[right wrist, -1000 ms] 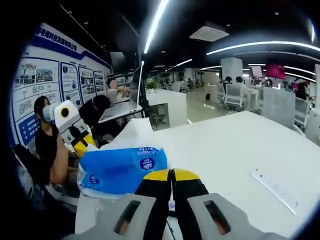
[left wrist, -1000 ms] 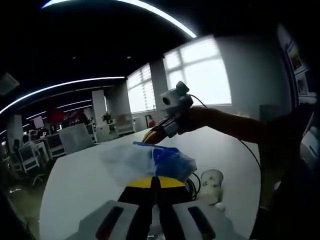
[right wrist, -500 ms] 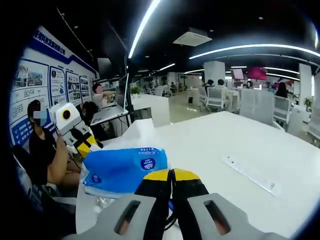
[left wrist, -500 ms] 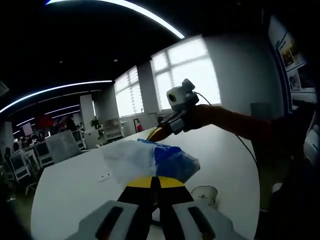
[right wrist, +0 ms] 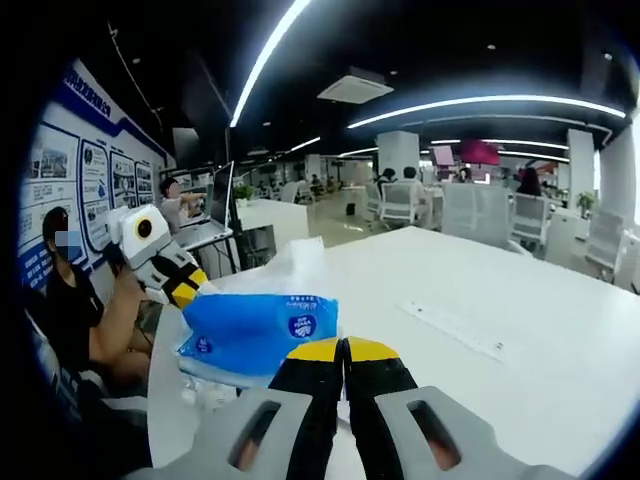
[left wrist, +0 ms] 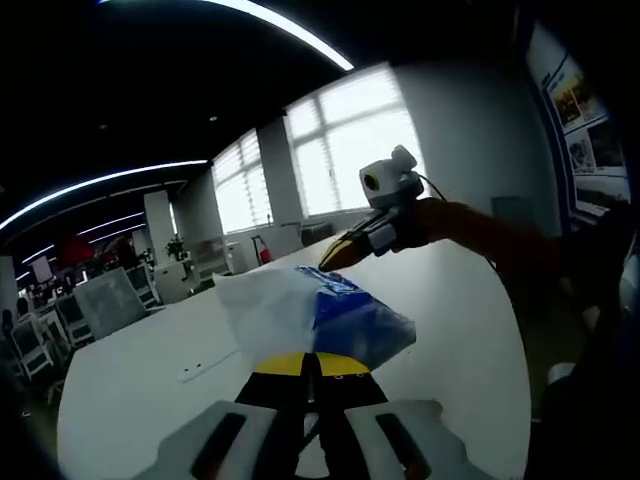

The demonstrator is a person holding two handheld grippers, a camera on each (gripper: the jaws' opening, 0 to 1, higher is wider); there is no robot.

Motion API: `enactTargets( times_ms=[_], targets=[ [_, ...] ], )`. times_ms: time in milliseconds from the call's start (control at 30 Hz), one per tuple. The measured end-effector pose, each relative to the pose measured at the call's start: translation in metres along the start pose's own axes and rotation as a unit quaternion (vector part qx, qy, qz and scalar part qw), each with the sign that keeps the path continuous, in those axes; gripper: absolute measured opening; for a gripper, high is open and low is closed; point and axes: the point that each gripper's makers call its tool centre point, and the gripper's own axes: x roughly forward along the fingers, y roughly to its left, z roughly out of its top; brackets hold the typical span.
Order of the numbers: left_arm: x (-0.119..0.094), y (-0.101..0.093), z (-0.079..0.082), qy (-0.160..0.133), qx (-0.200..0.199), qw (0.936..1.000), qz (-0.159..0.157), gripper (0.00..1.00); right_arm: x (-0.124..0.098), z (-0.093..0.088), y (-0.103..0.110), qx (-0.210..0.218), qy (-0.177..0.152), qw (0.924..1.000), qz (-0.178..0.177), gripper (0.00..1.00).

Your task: Arrange the tabletop items into an orderly group along one side of the table until the central work area is clear of visible clutter.

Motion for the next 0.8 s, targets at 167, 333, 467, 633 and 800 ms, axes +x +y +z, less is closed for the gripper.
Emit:
enactTargets(
  times_ms=[167, 333, 467, 633, 800],
  targets=[
    [0.019, -0.012, 0.006, 0.0, 0.006, 0.9999, -0.016, 0.0, -0.026, -0.001, -0.014, 0.004, -0.008, 0.9998, -0.02, 0.0],
    [0.04, -0.021, 0.014, -0.006, 0.0, 0.9995, -0.031, 0.0, -0.052, -0.006, -0.017, 0.007, -0.017, 0.9991, -0.038, 0.0],
    [0.061, -0.029, 0.02, -0.004, 0.003, 0.9992, -0.041, 0.0, -0.077, -0.01, -0.03, 0.014, -0.028, 0.9976, -0.061, 0.0],
    [0.082, -0.043, 0.029, -0.002, 0.006, 0.9983, -0.059, 0.0, -0.103, -0.017, -0.042, 0.029, -0.04, 0.9956, -0.08, 0.0],
    [0.102, -0.052, 0.035, 0.0, 0.014, 0.9973, -0.072, 0.0, -0.127, -0.024, -0.052, 0.038, -0.049, 0.9939, -0.092, 0.0]
  ],
)
